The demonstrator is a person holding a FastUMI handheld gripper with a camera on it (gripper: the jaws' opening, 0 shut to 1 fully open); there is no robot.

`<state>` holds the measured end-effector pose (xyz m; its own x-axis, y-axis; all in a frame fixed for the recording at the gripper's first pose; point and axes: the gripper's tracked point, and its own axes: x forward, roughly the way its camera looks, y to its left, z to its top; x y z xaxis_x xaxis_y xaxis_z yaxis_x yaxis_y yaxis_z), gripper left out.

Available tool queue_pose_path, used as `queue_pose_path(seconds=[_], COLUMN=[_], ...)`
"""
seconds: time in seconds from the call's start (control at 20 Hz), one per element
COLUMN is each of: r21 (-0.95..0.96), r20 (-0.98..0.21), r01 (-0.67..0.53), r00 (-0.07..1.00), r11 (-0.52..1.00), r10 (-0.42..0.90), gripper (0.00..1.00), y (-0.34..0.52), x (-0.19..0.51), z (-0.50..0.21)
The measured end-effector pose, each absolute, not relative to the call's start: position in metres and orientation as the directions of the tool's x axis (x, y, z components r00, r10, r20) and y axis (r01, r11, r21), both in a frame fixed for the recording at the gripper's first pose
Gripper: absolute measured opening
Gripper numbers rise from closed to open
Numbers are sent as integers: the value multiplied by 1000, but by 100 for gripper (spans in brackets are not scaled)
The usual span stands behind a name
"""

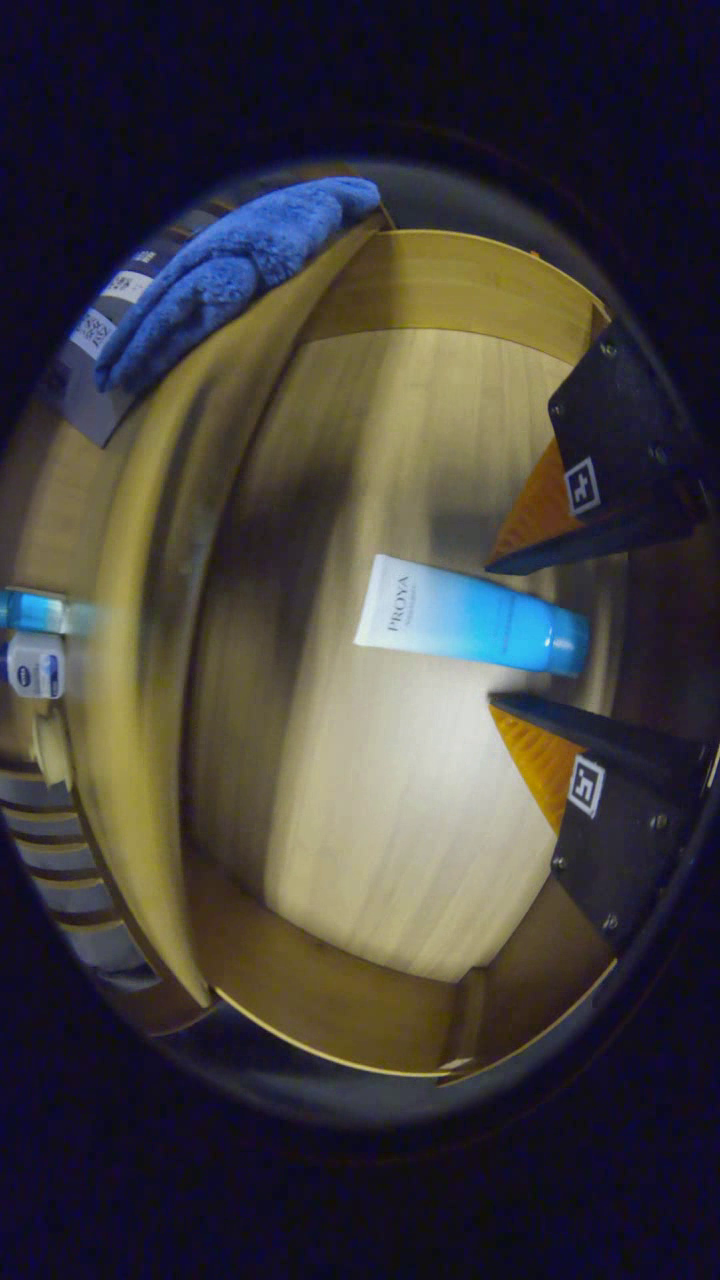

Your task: Pull open the drawer, take out the items inside it, and place them on the countertop above the cabinet.

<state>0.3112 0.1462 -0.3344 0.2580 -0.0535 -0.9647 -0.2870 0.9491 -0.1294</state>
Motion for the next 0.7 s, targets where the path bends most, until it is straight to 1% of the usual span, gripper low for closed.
queue_pose_path(seconds=[0.1,0.15,0.35,0.6,0.7], r21=[-85,-76,-43,31,53], r20=[-968,-970,-953,-922,-905], r01=[-267,-262,-254,-259,-266], r00=[249,242,300,366,394], r11=[960,962,966,965,963], r10=[-17,-11,36,128,158], gripper=[45,39,39,38,39], y=[147,147,157,175,182], x=[305,303,308,306,318], z=[-323,-328,-318,-277,-266])
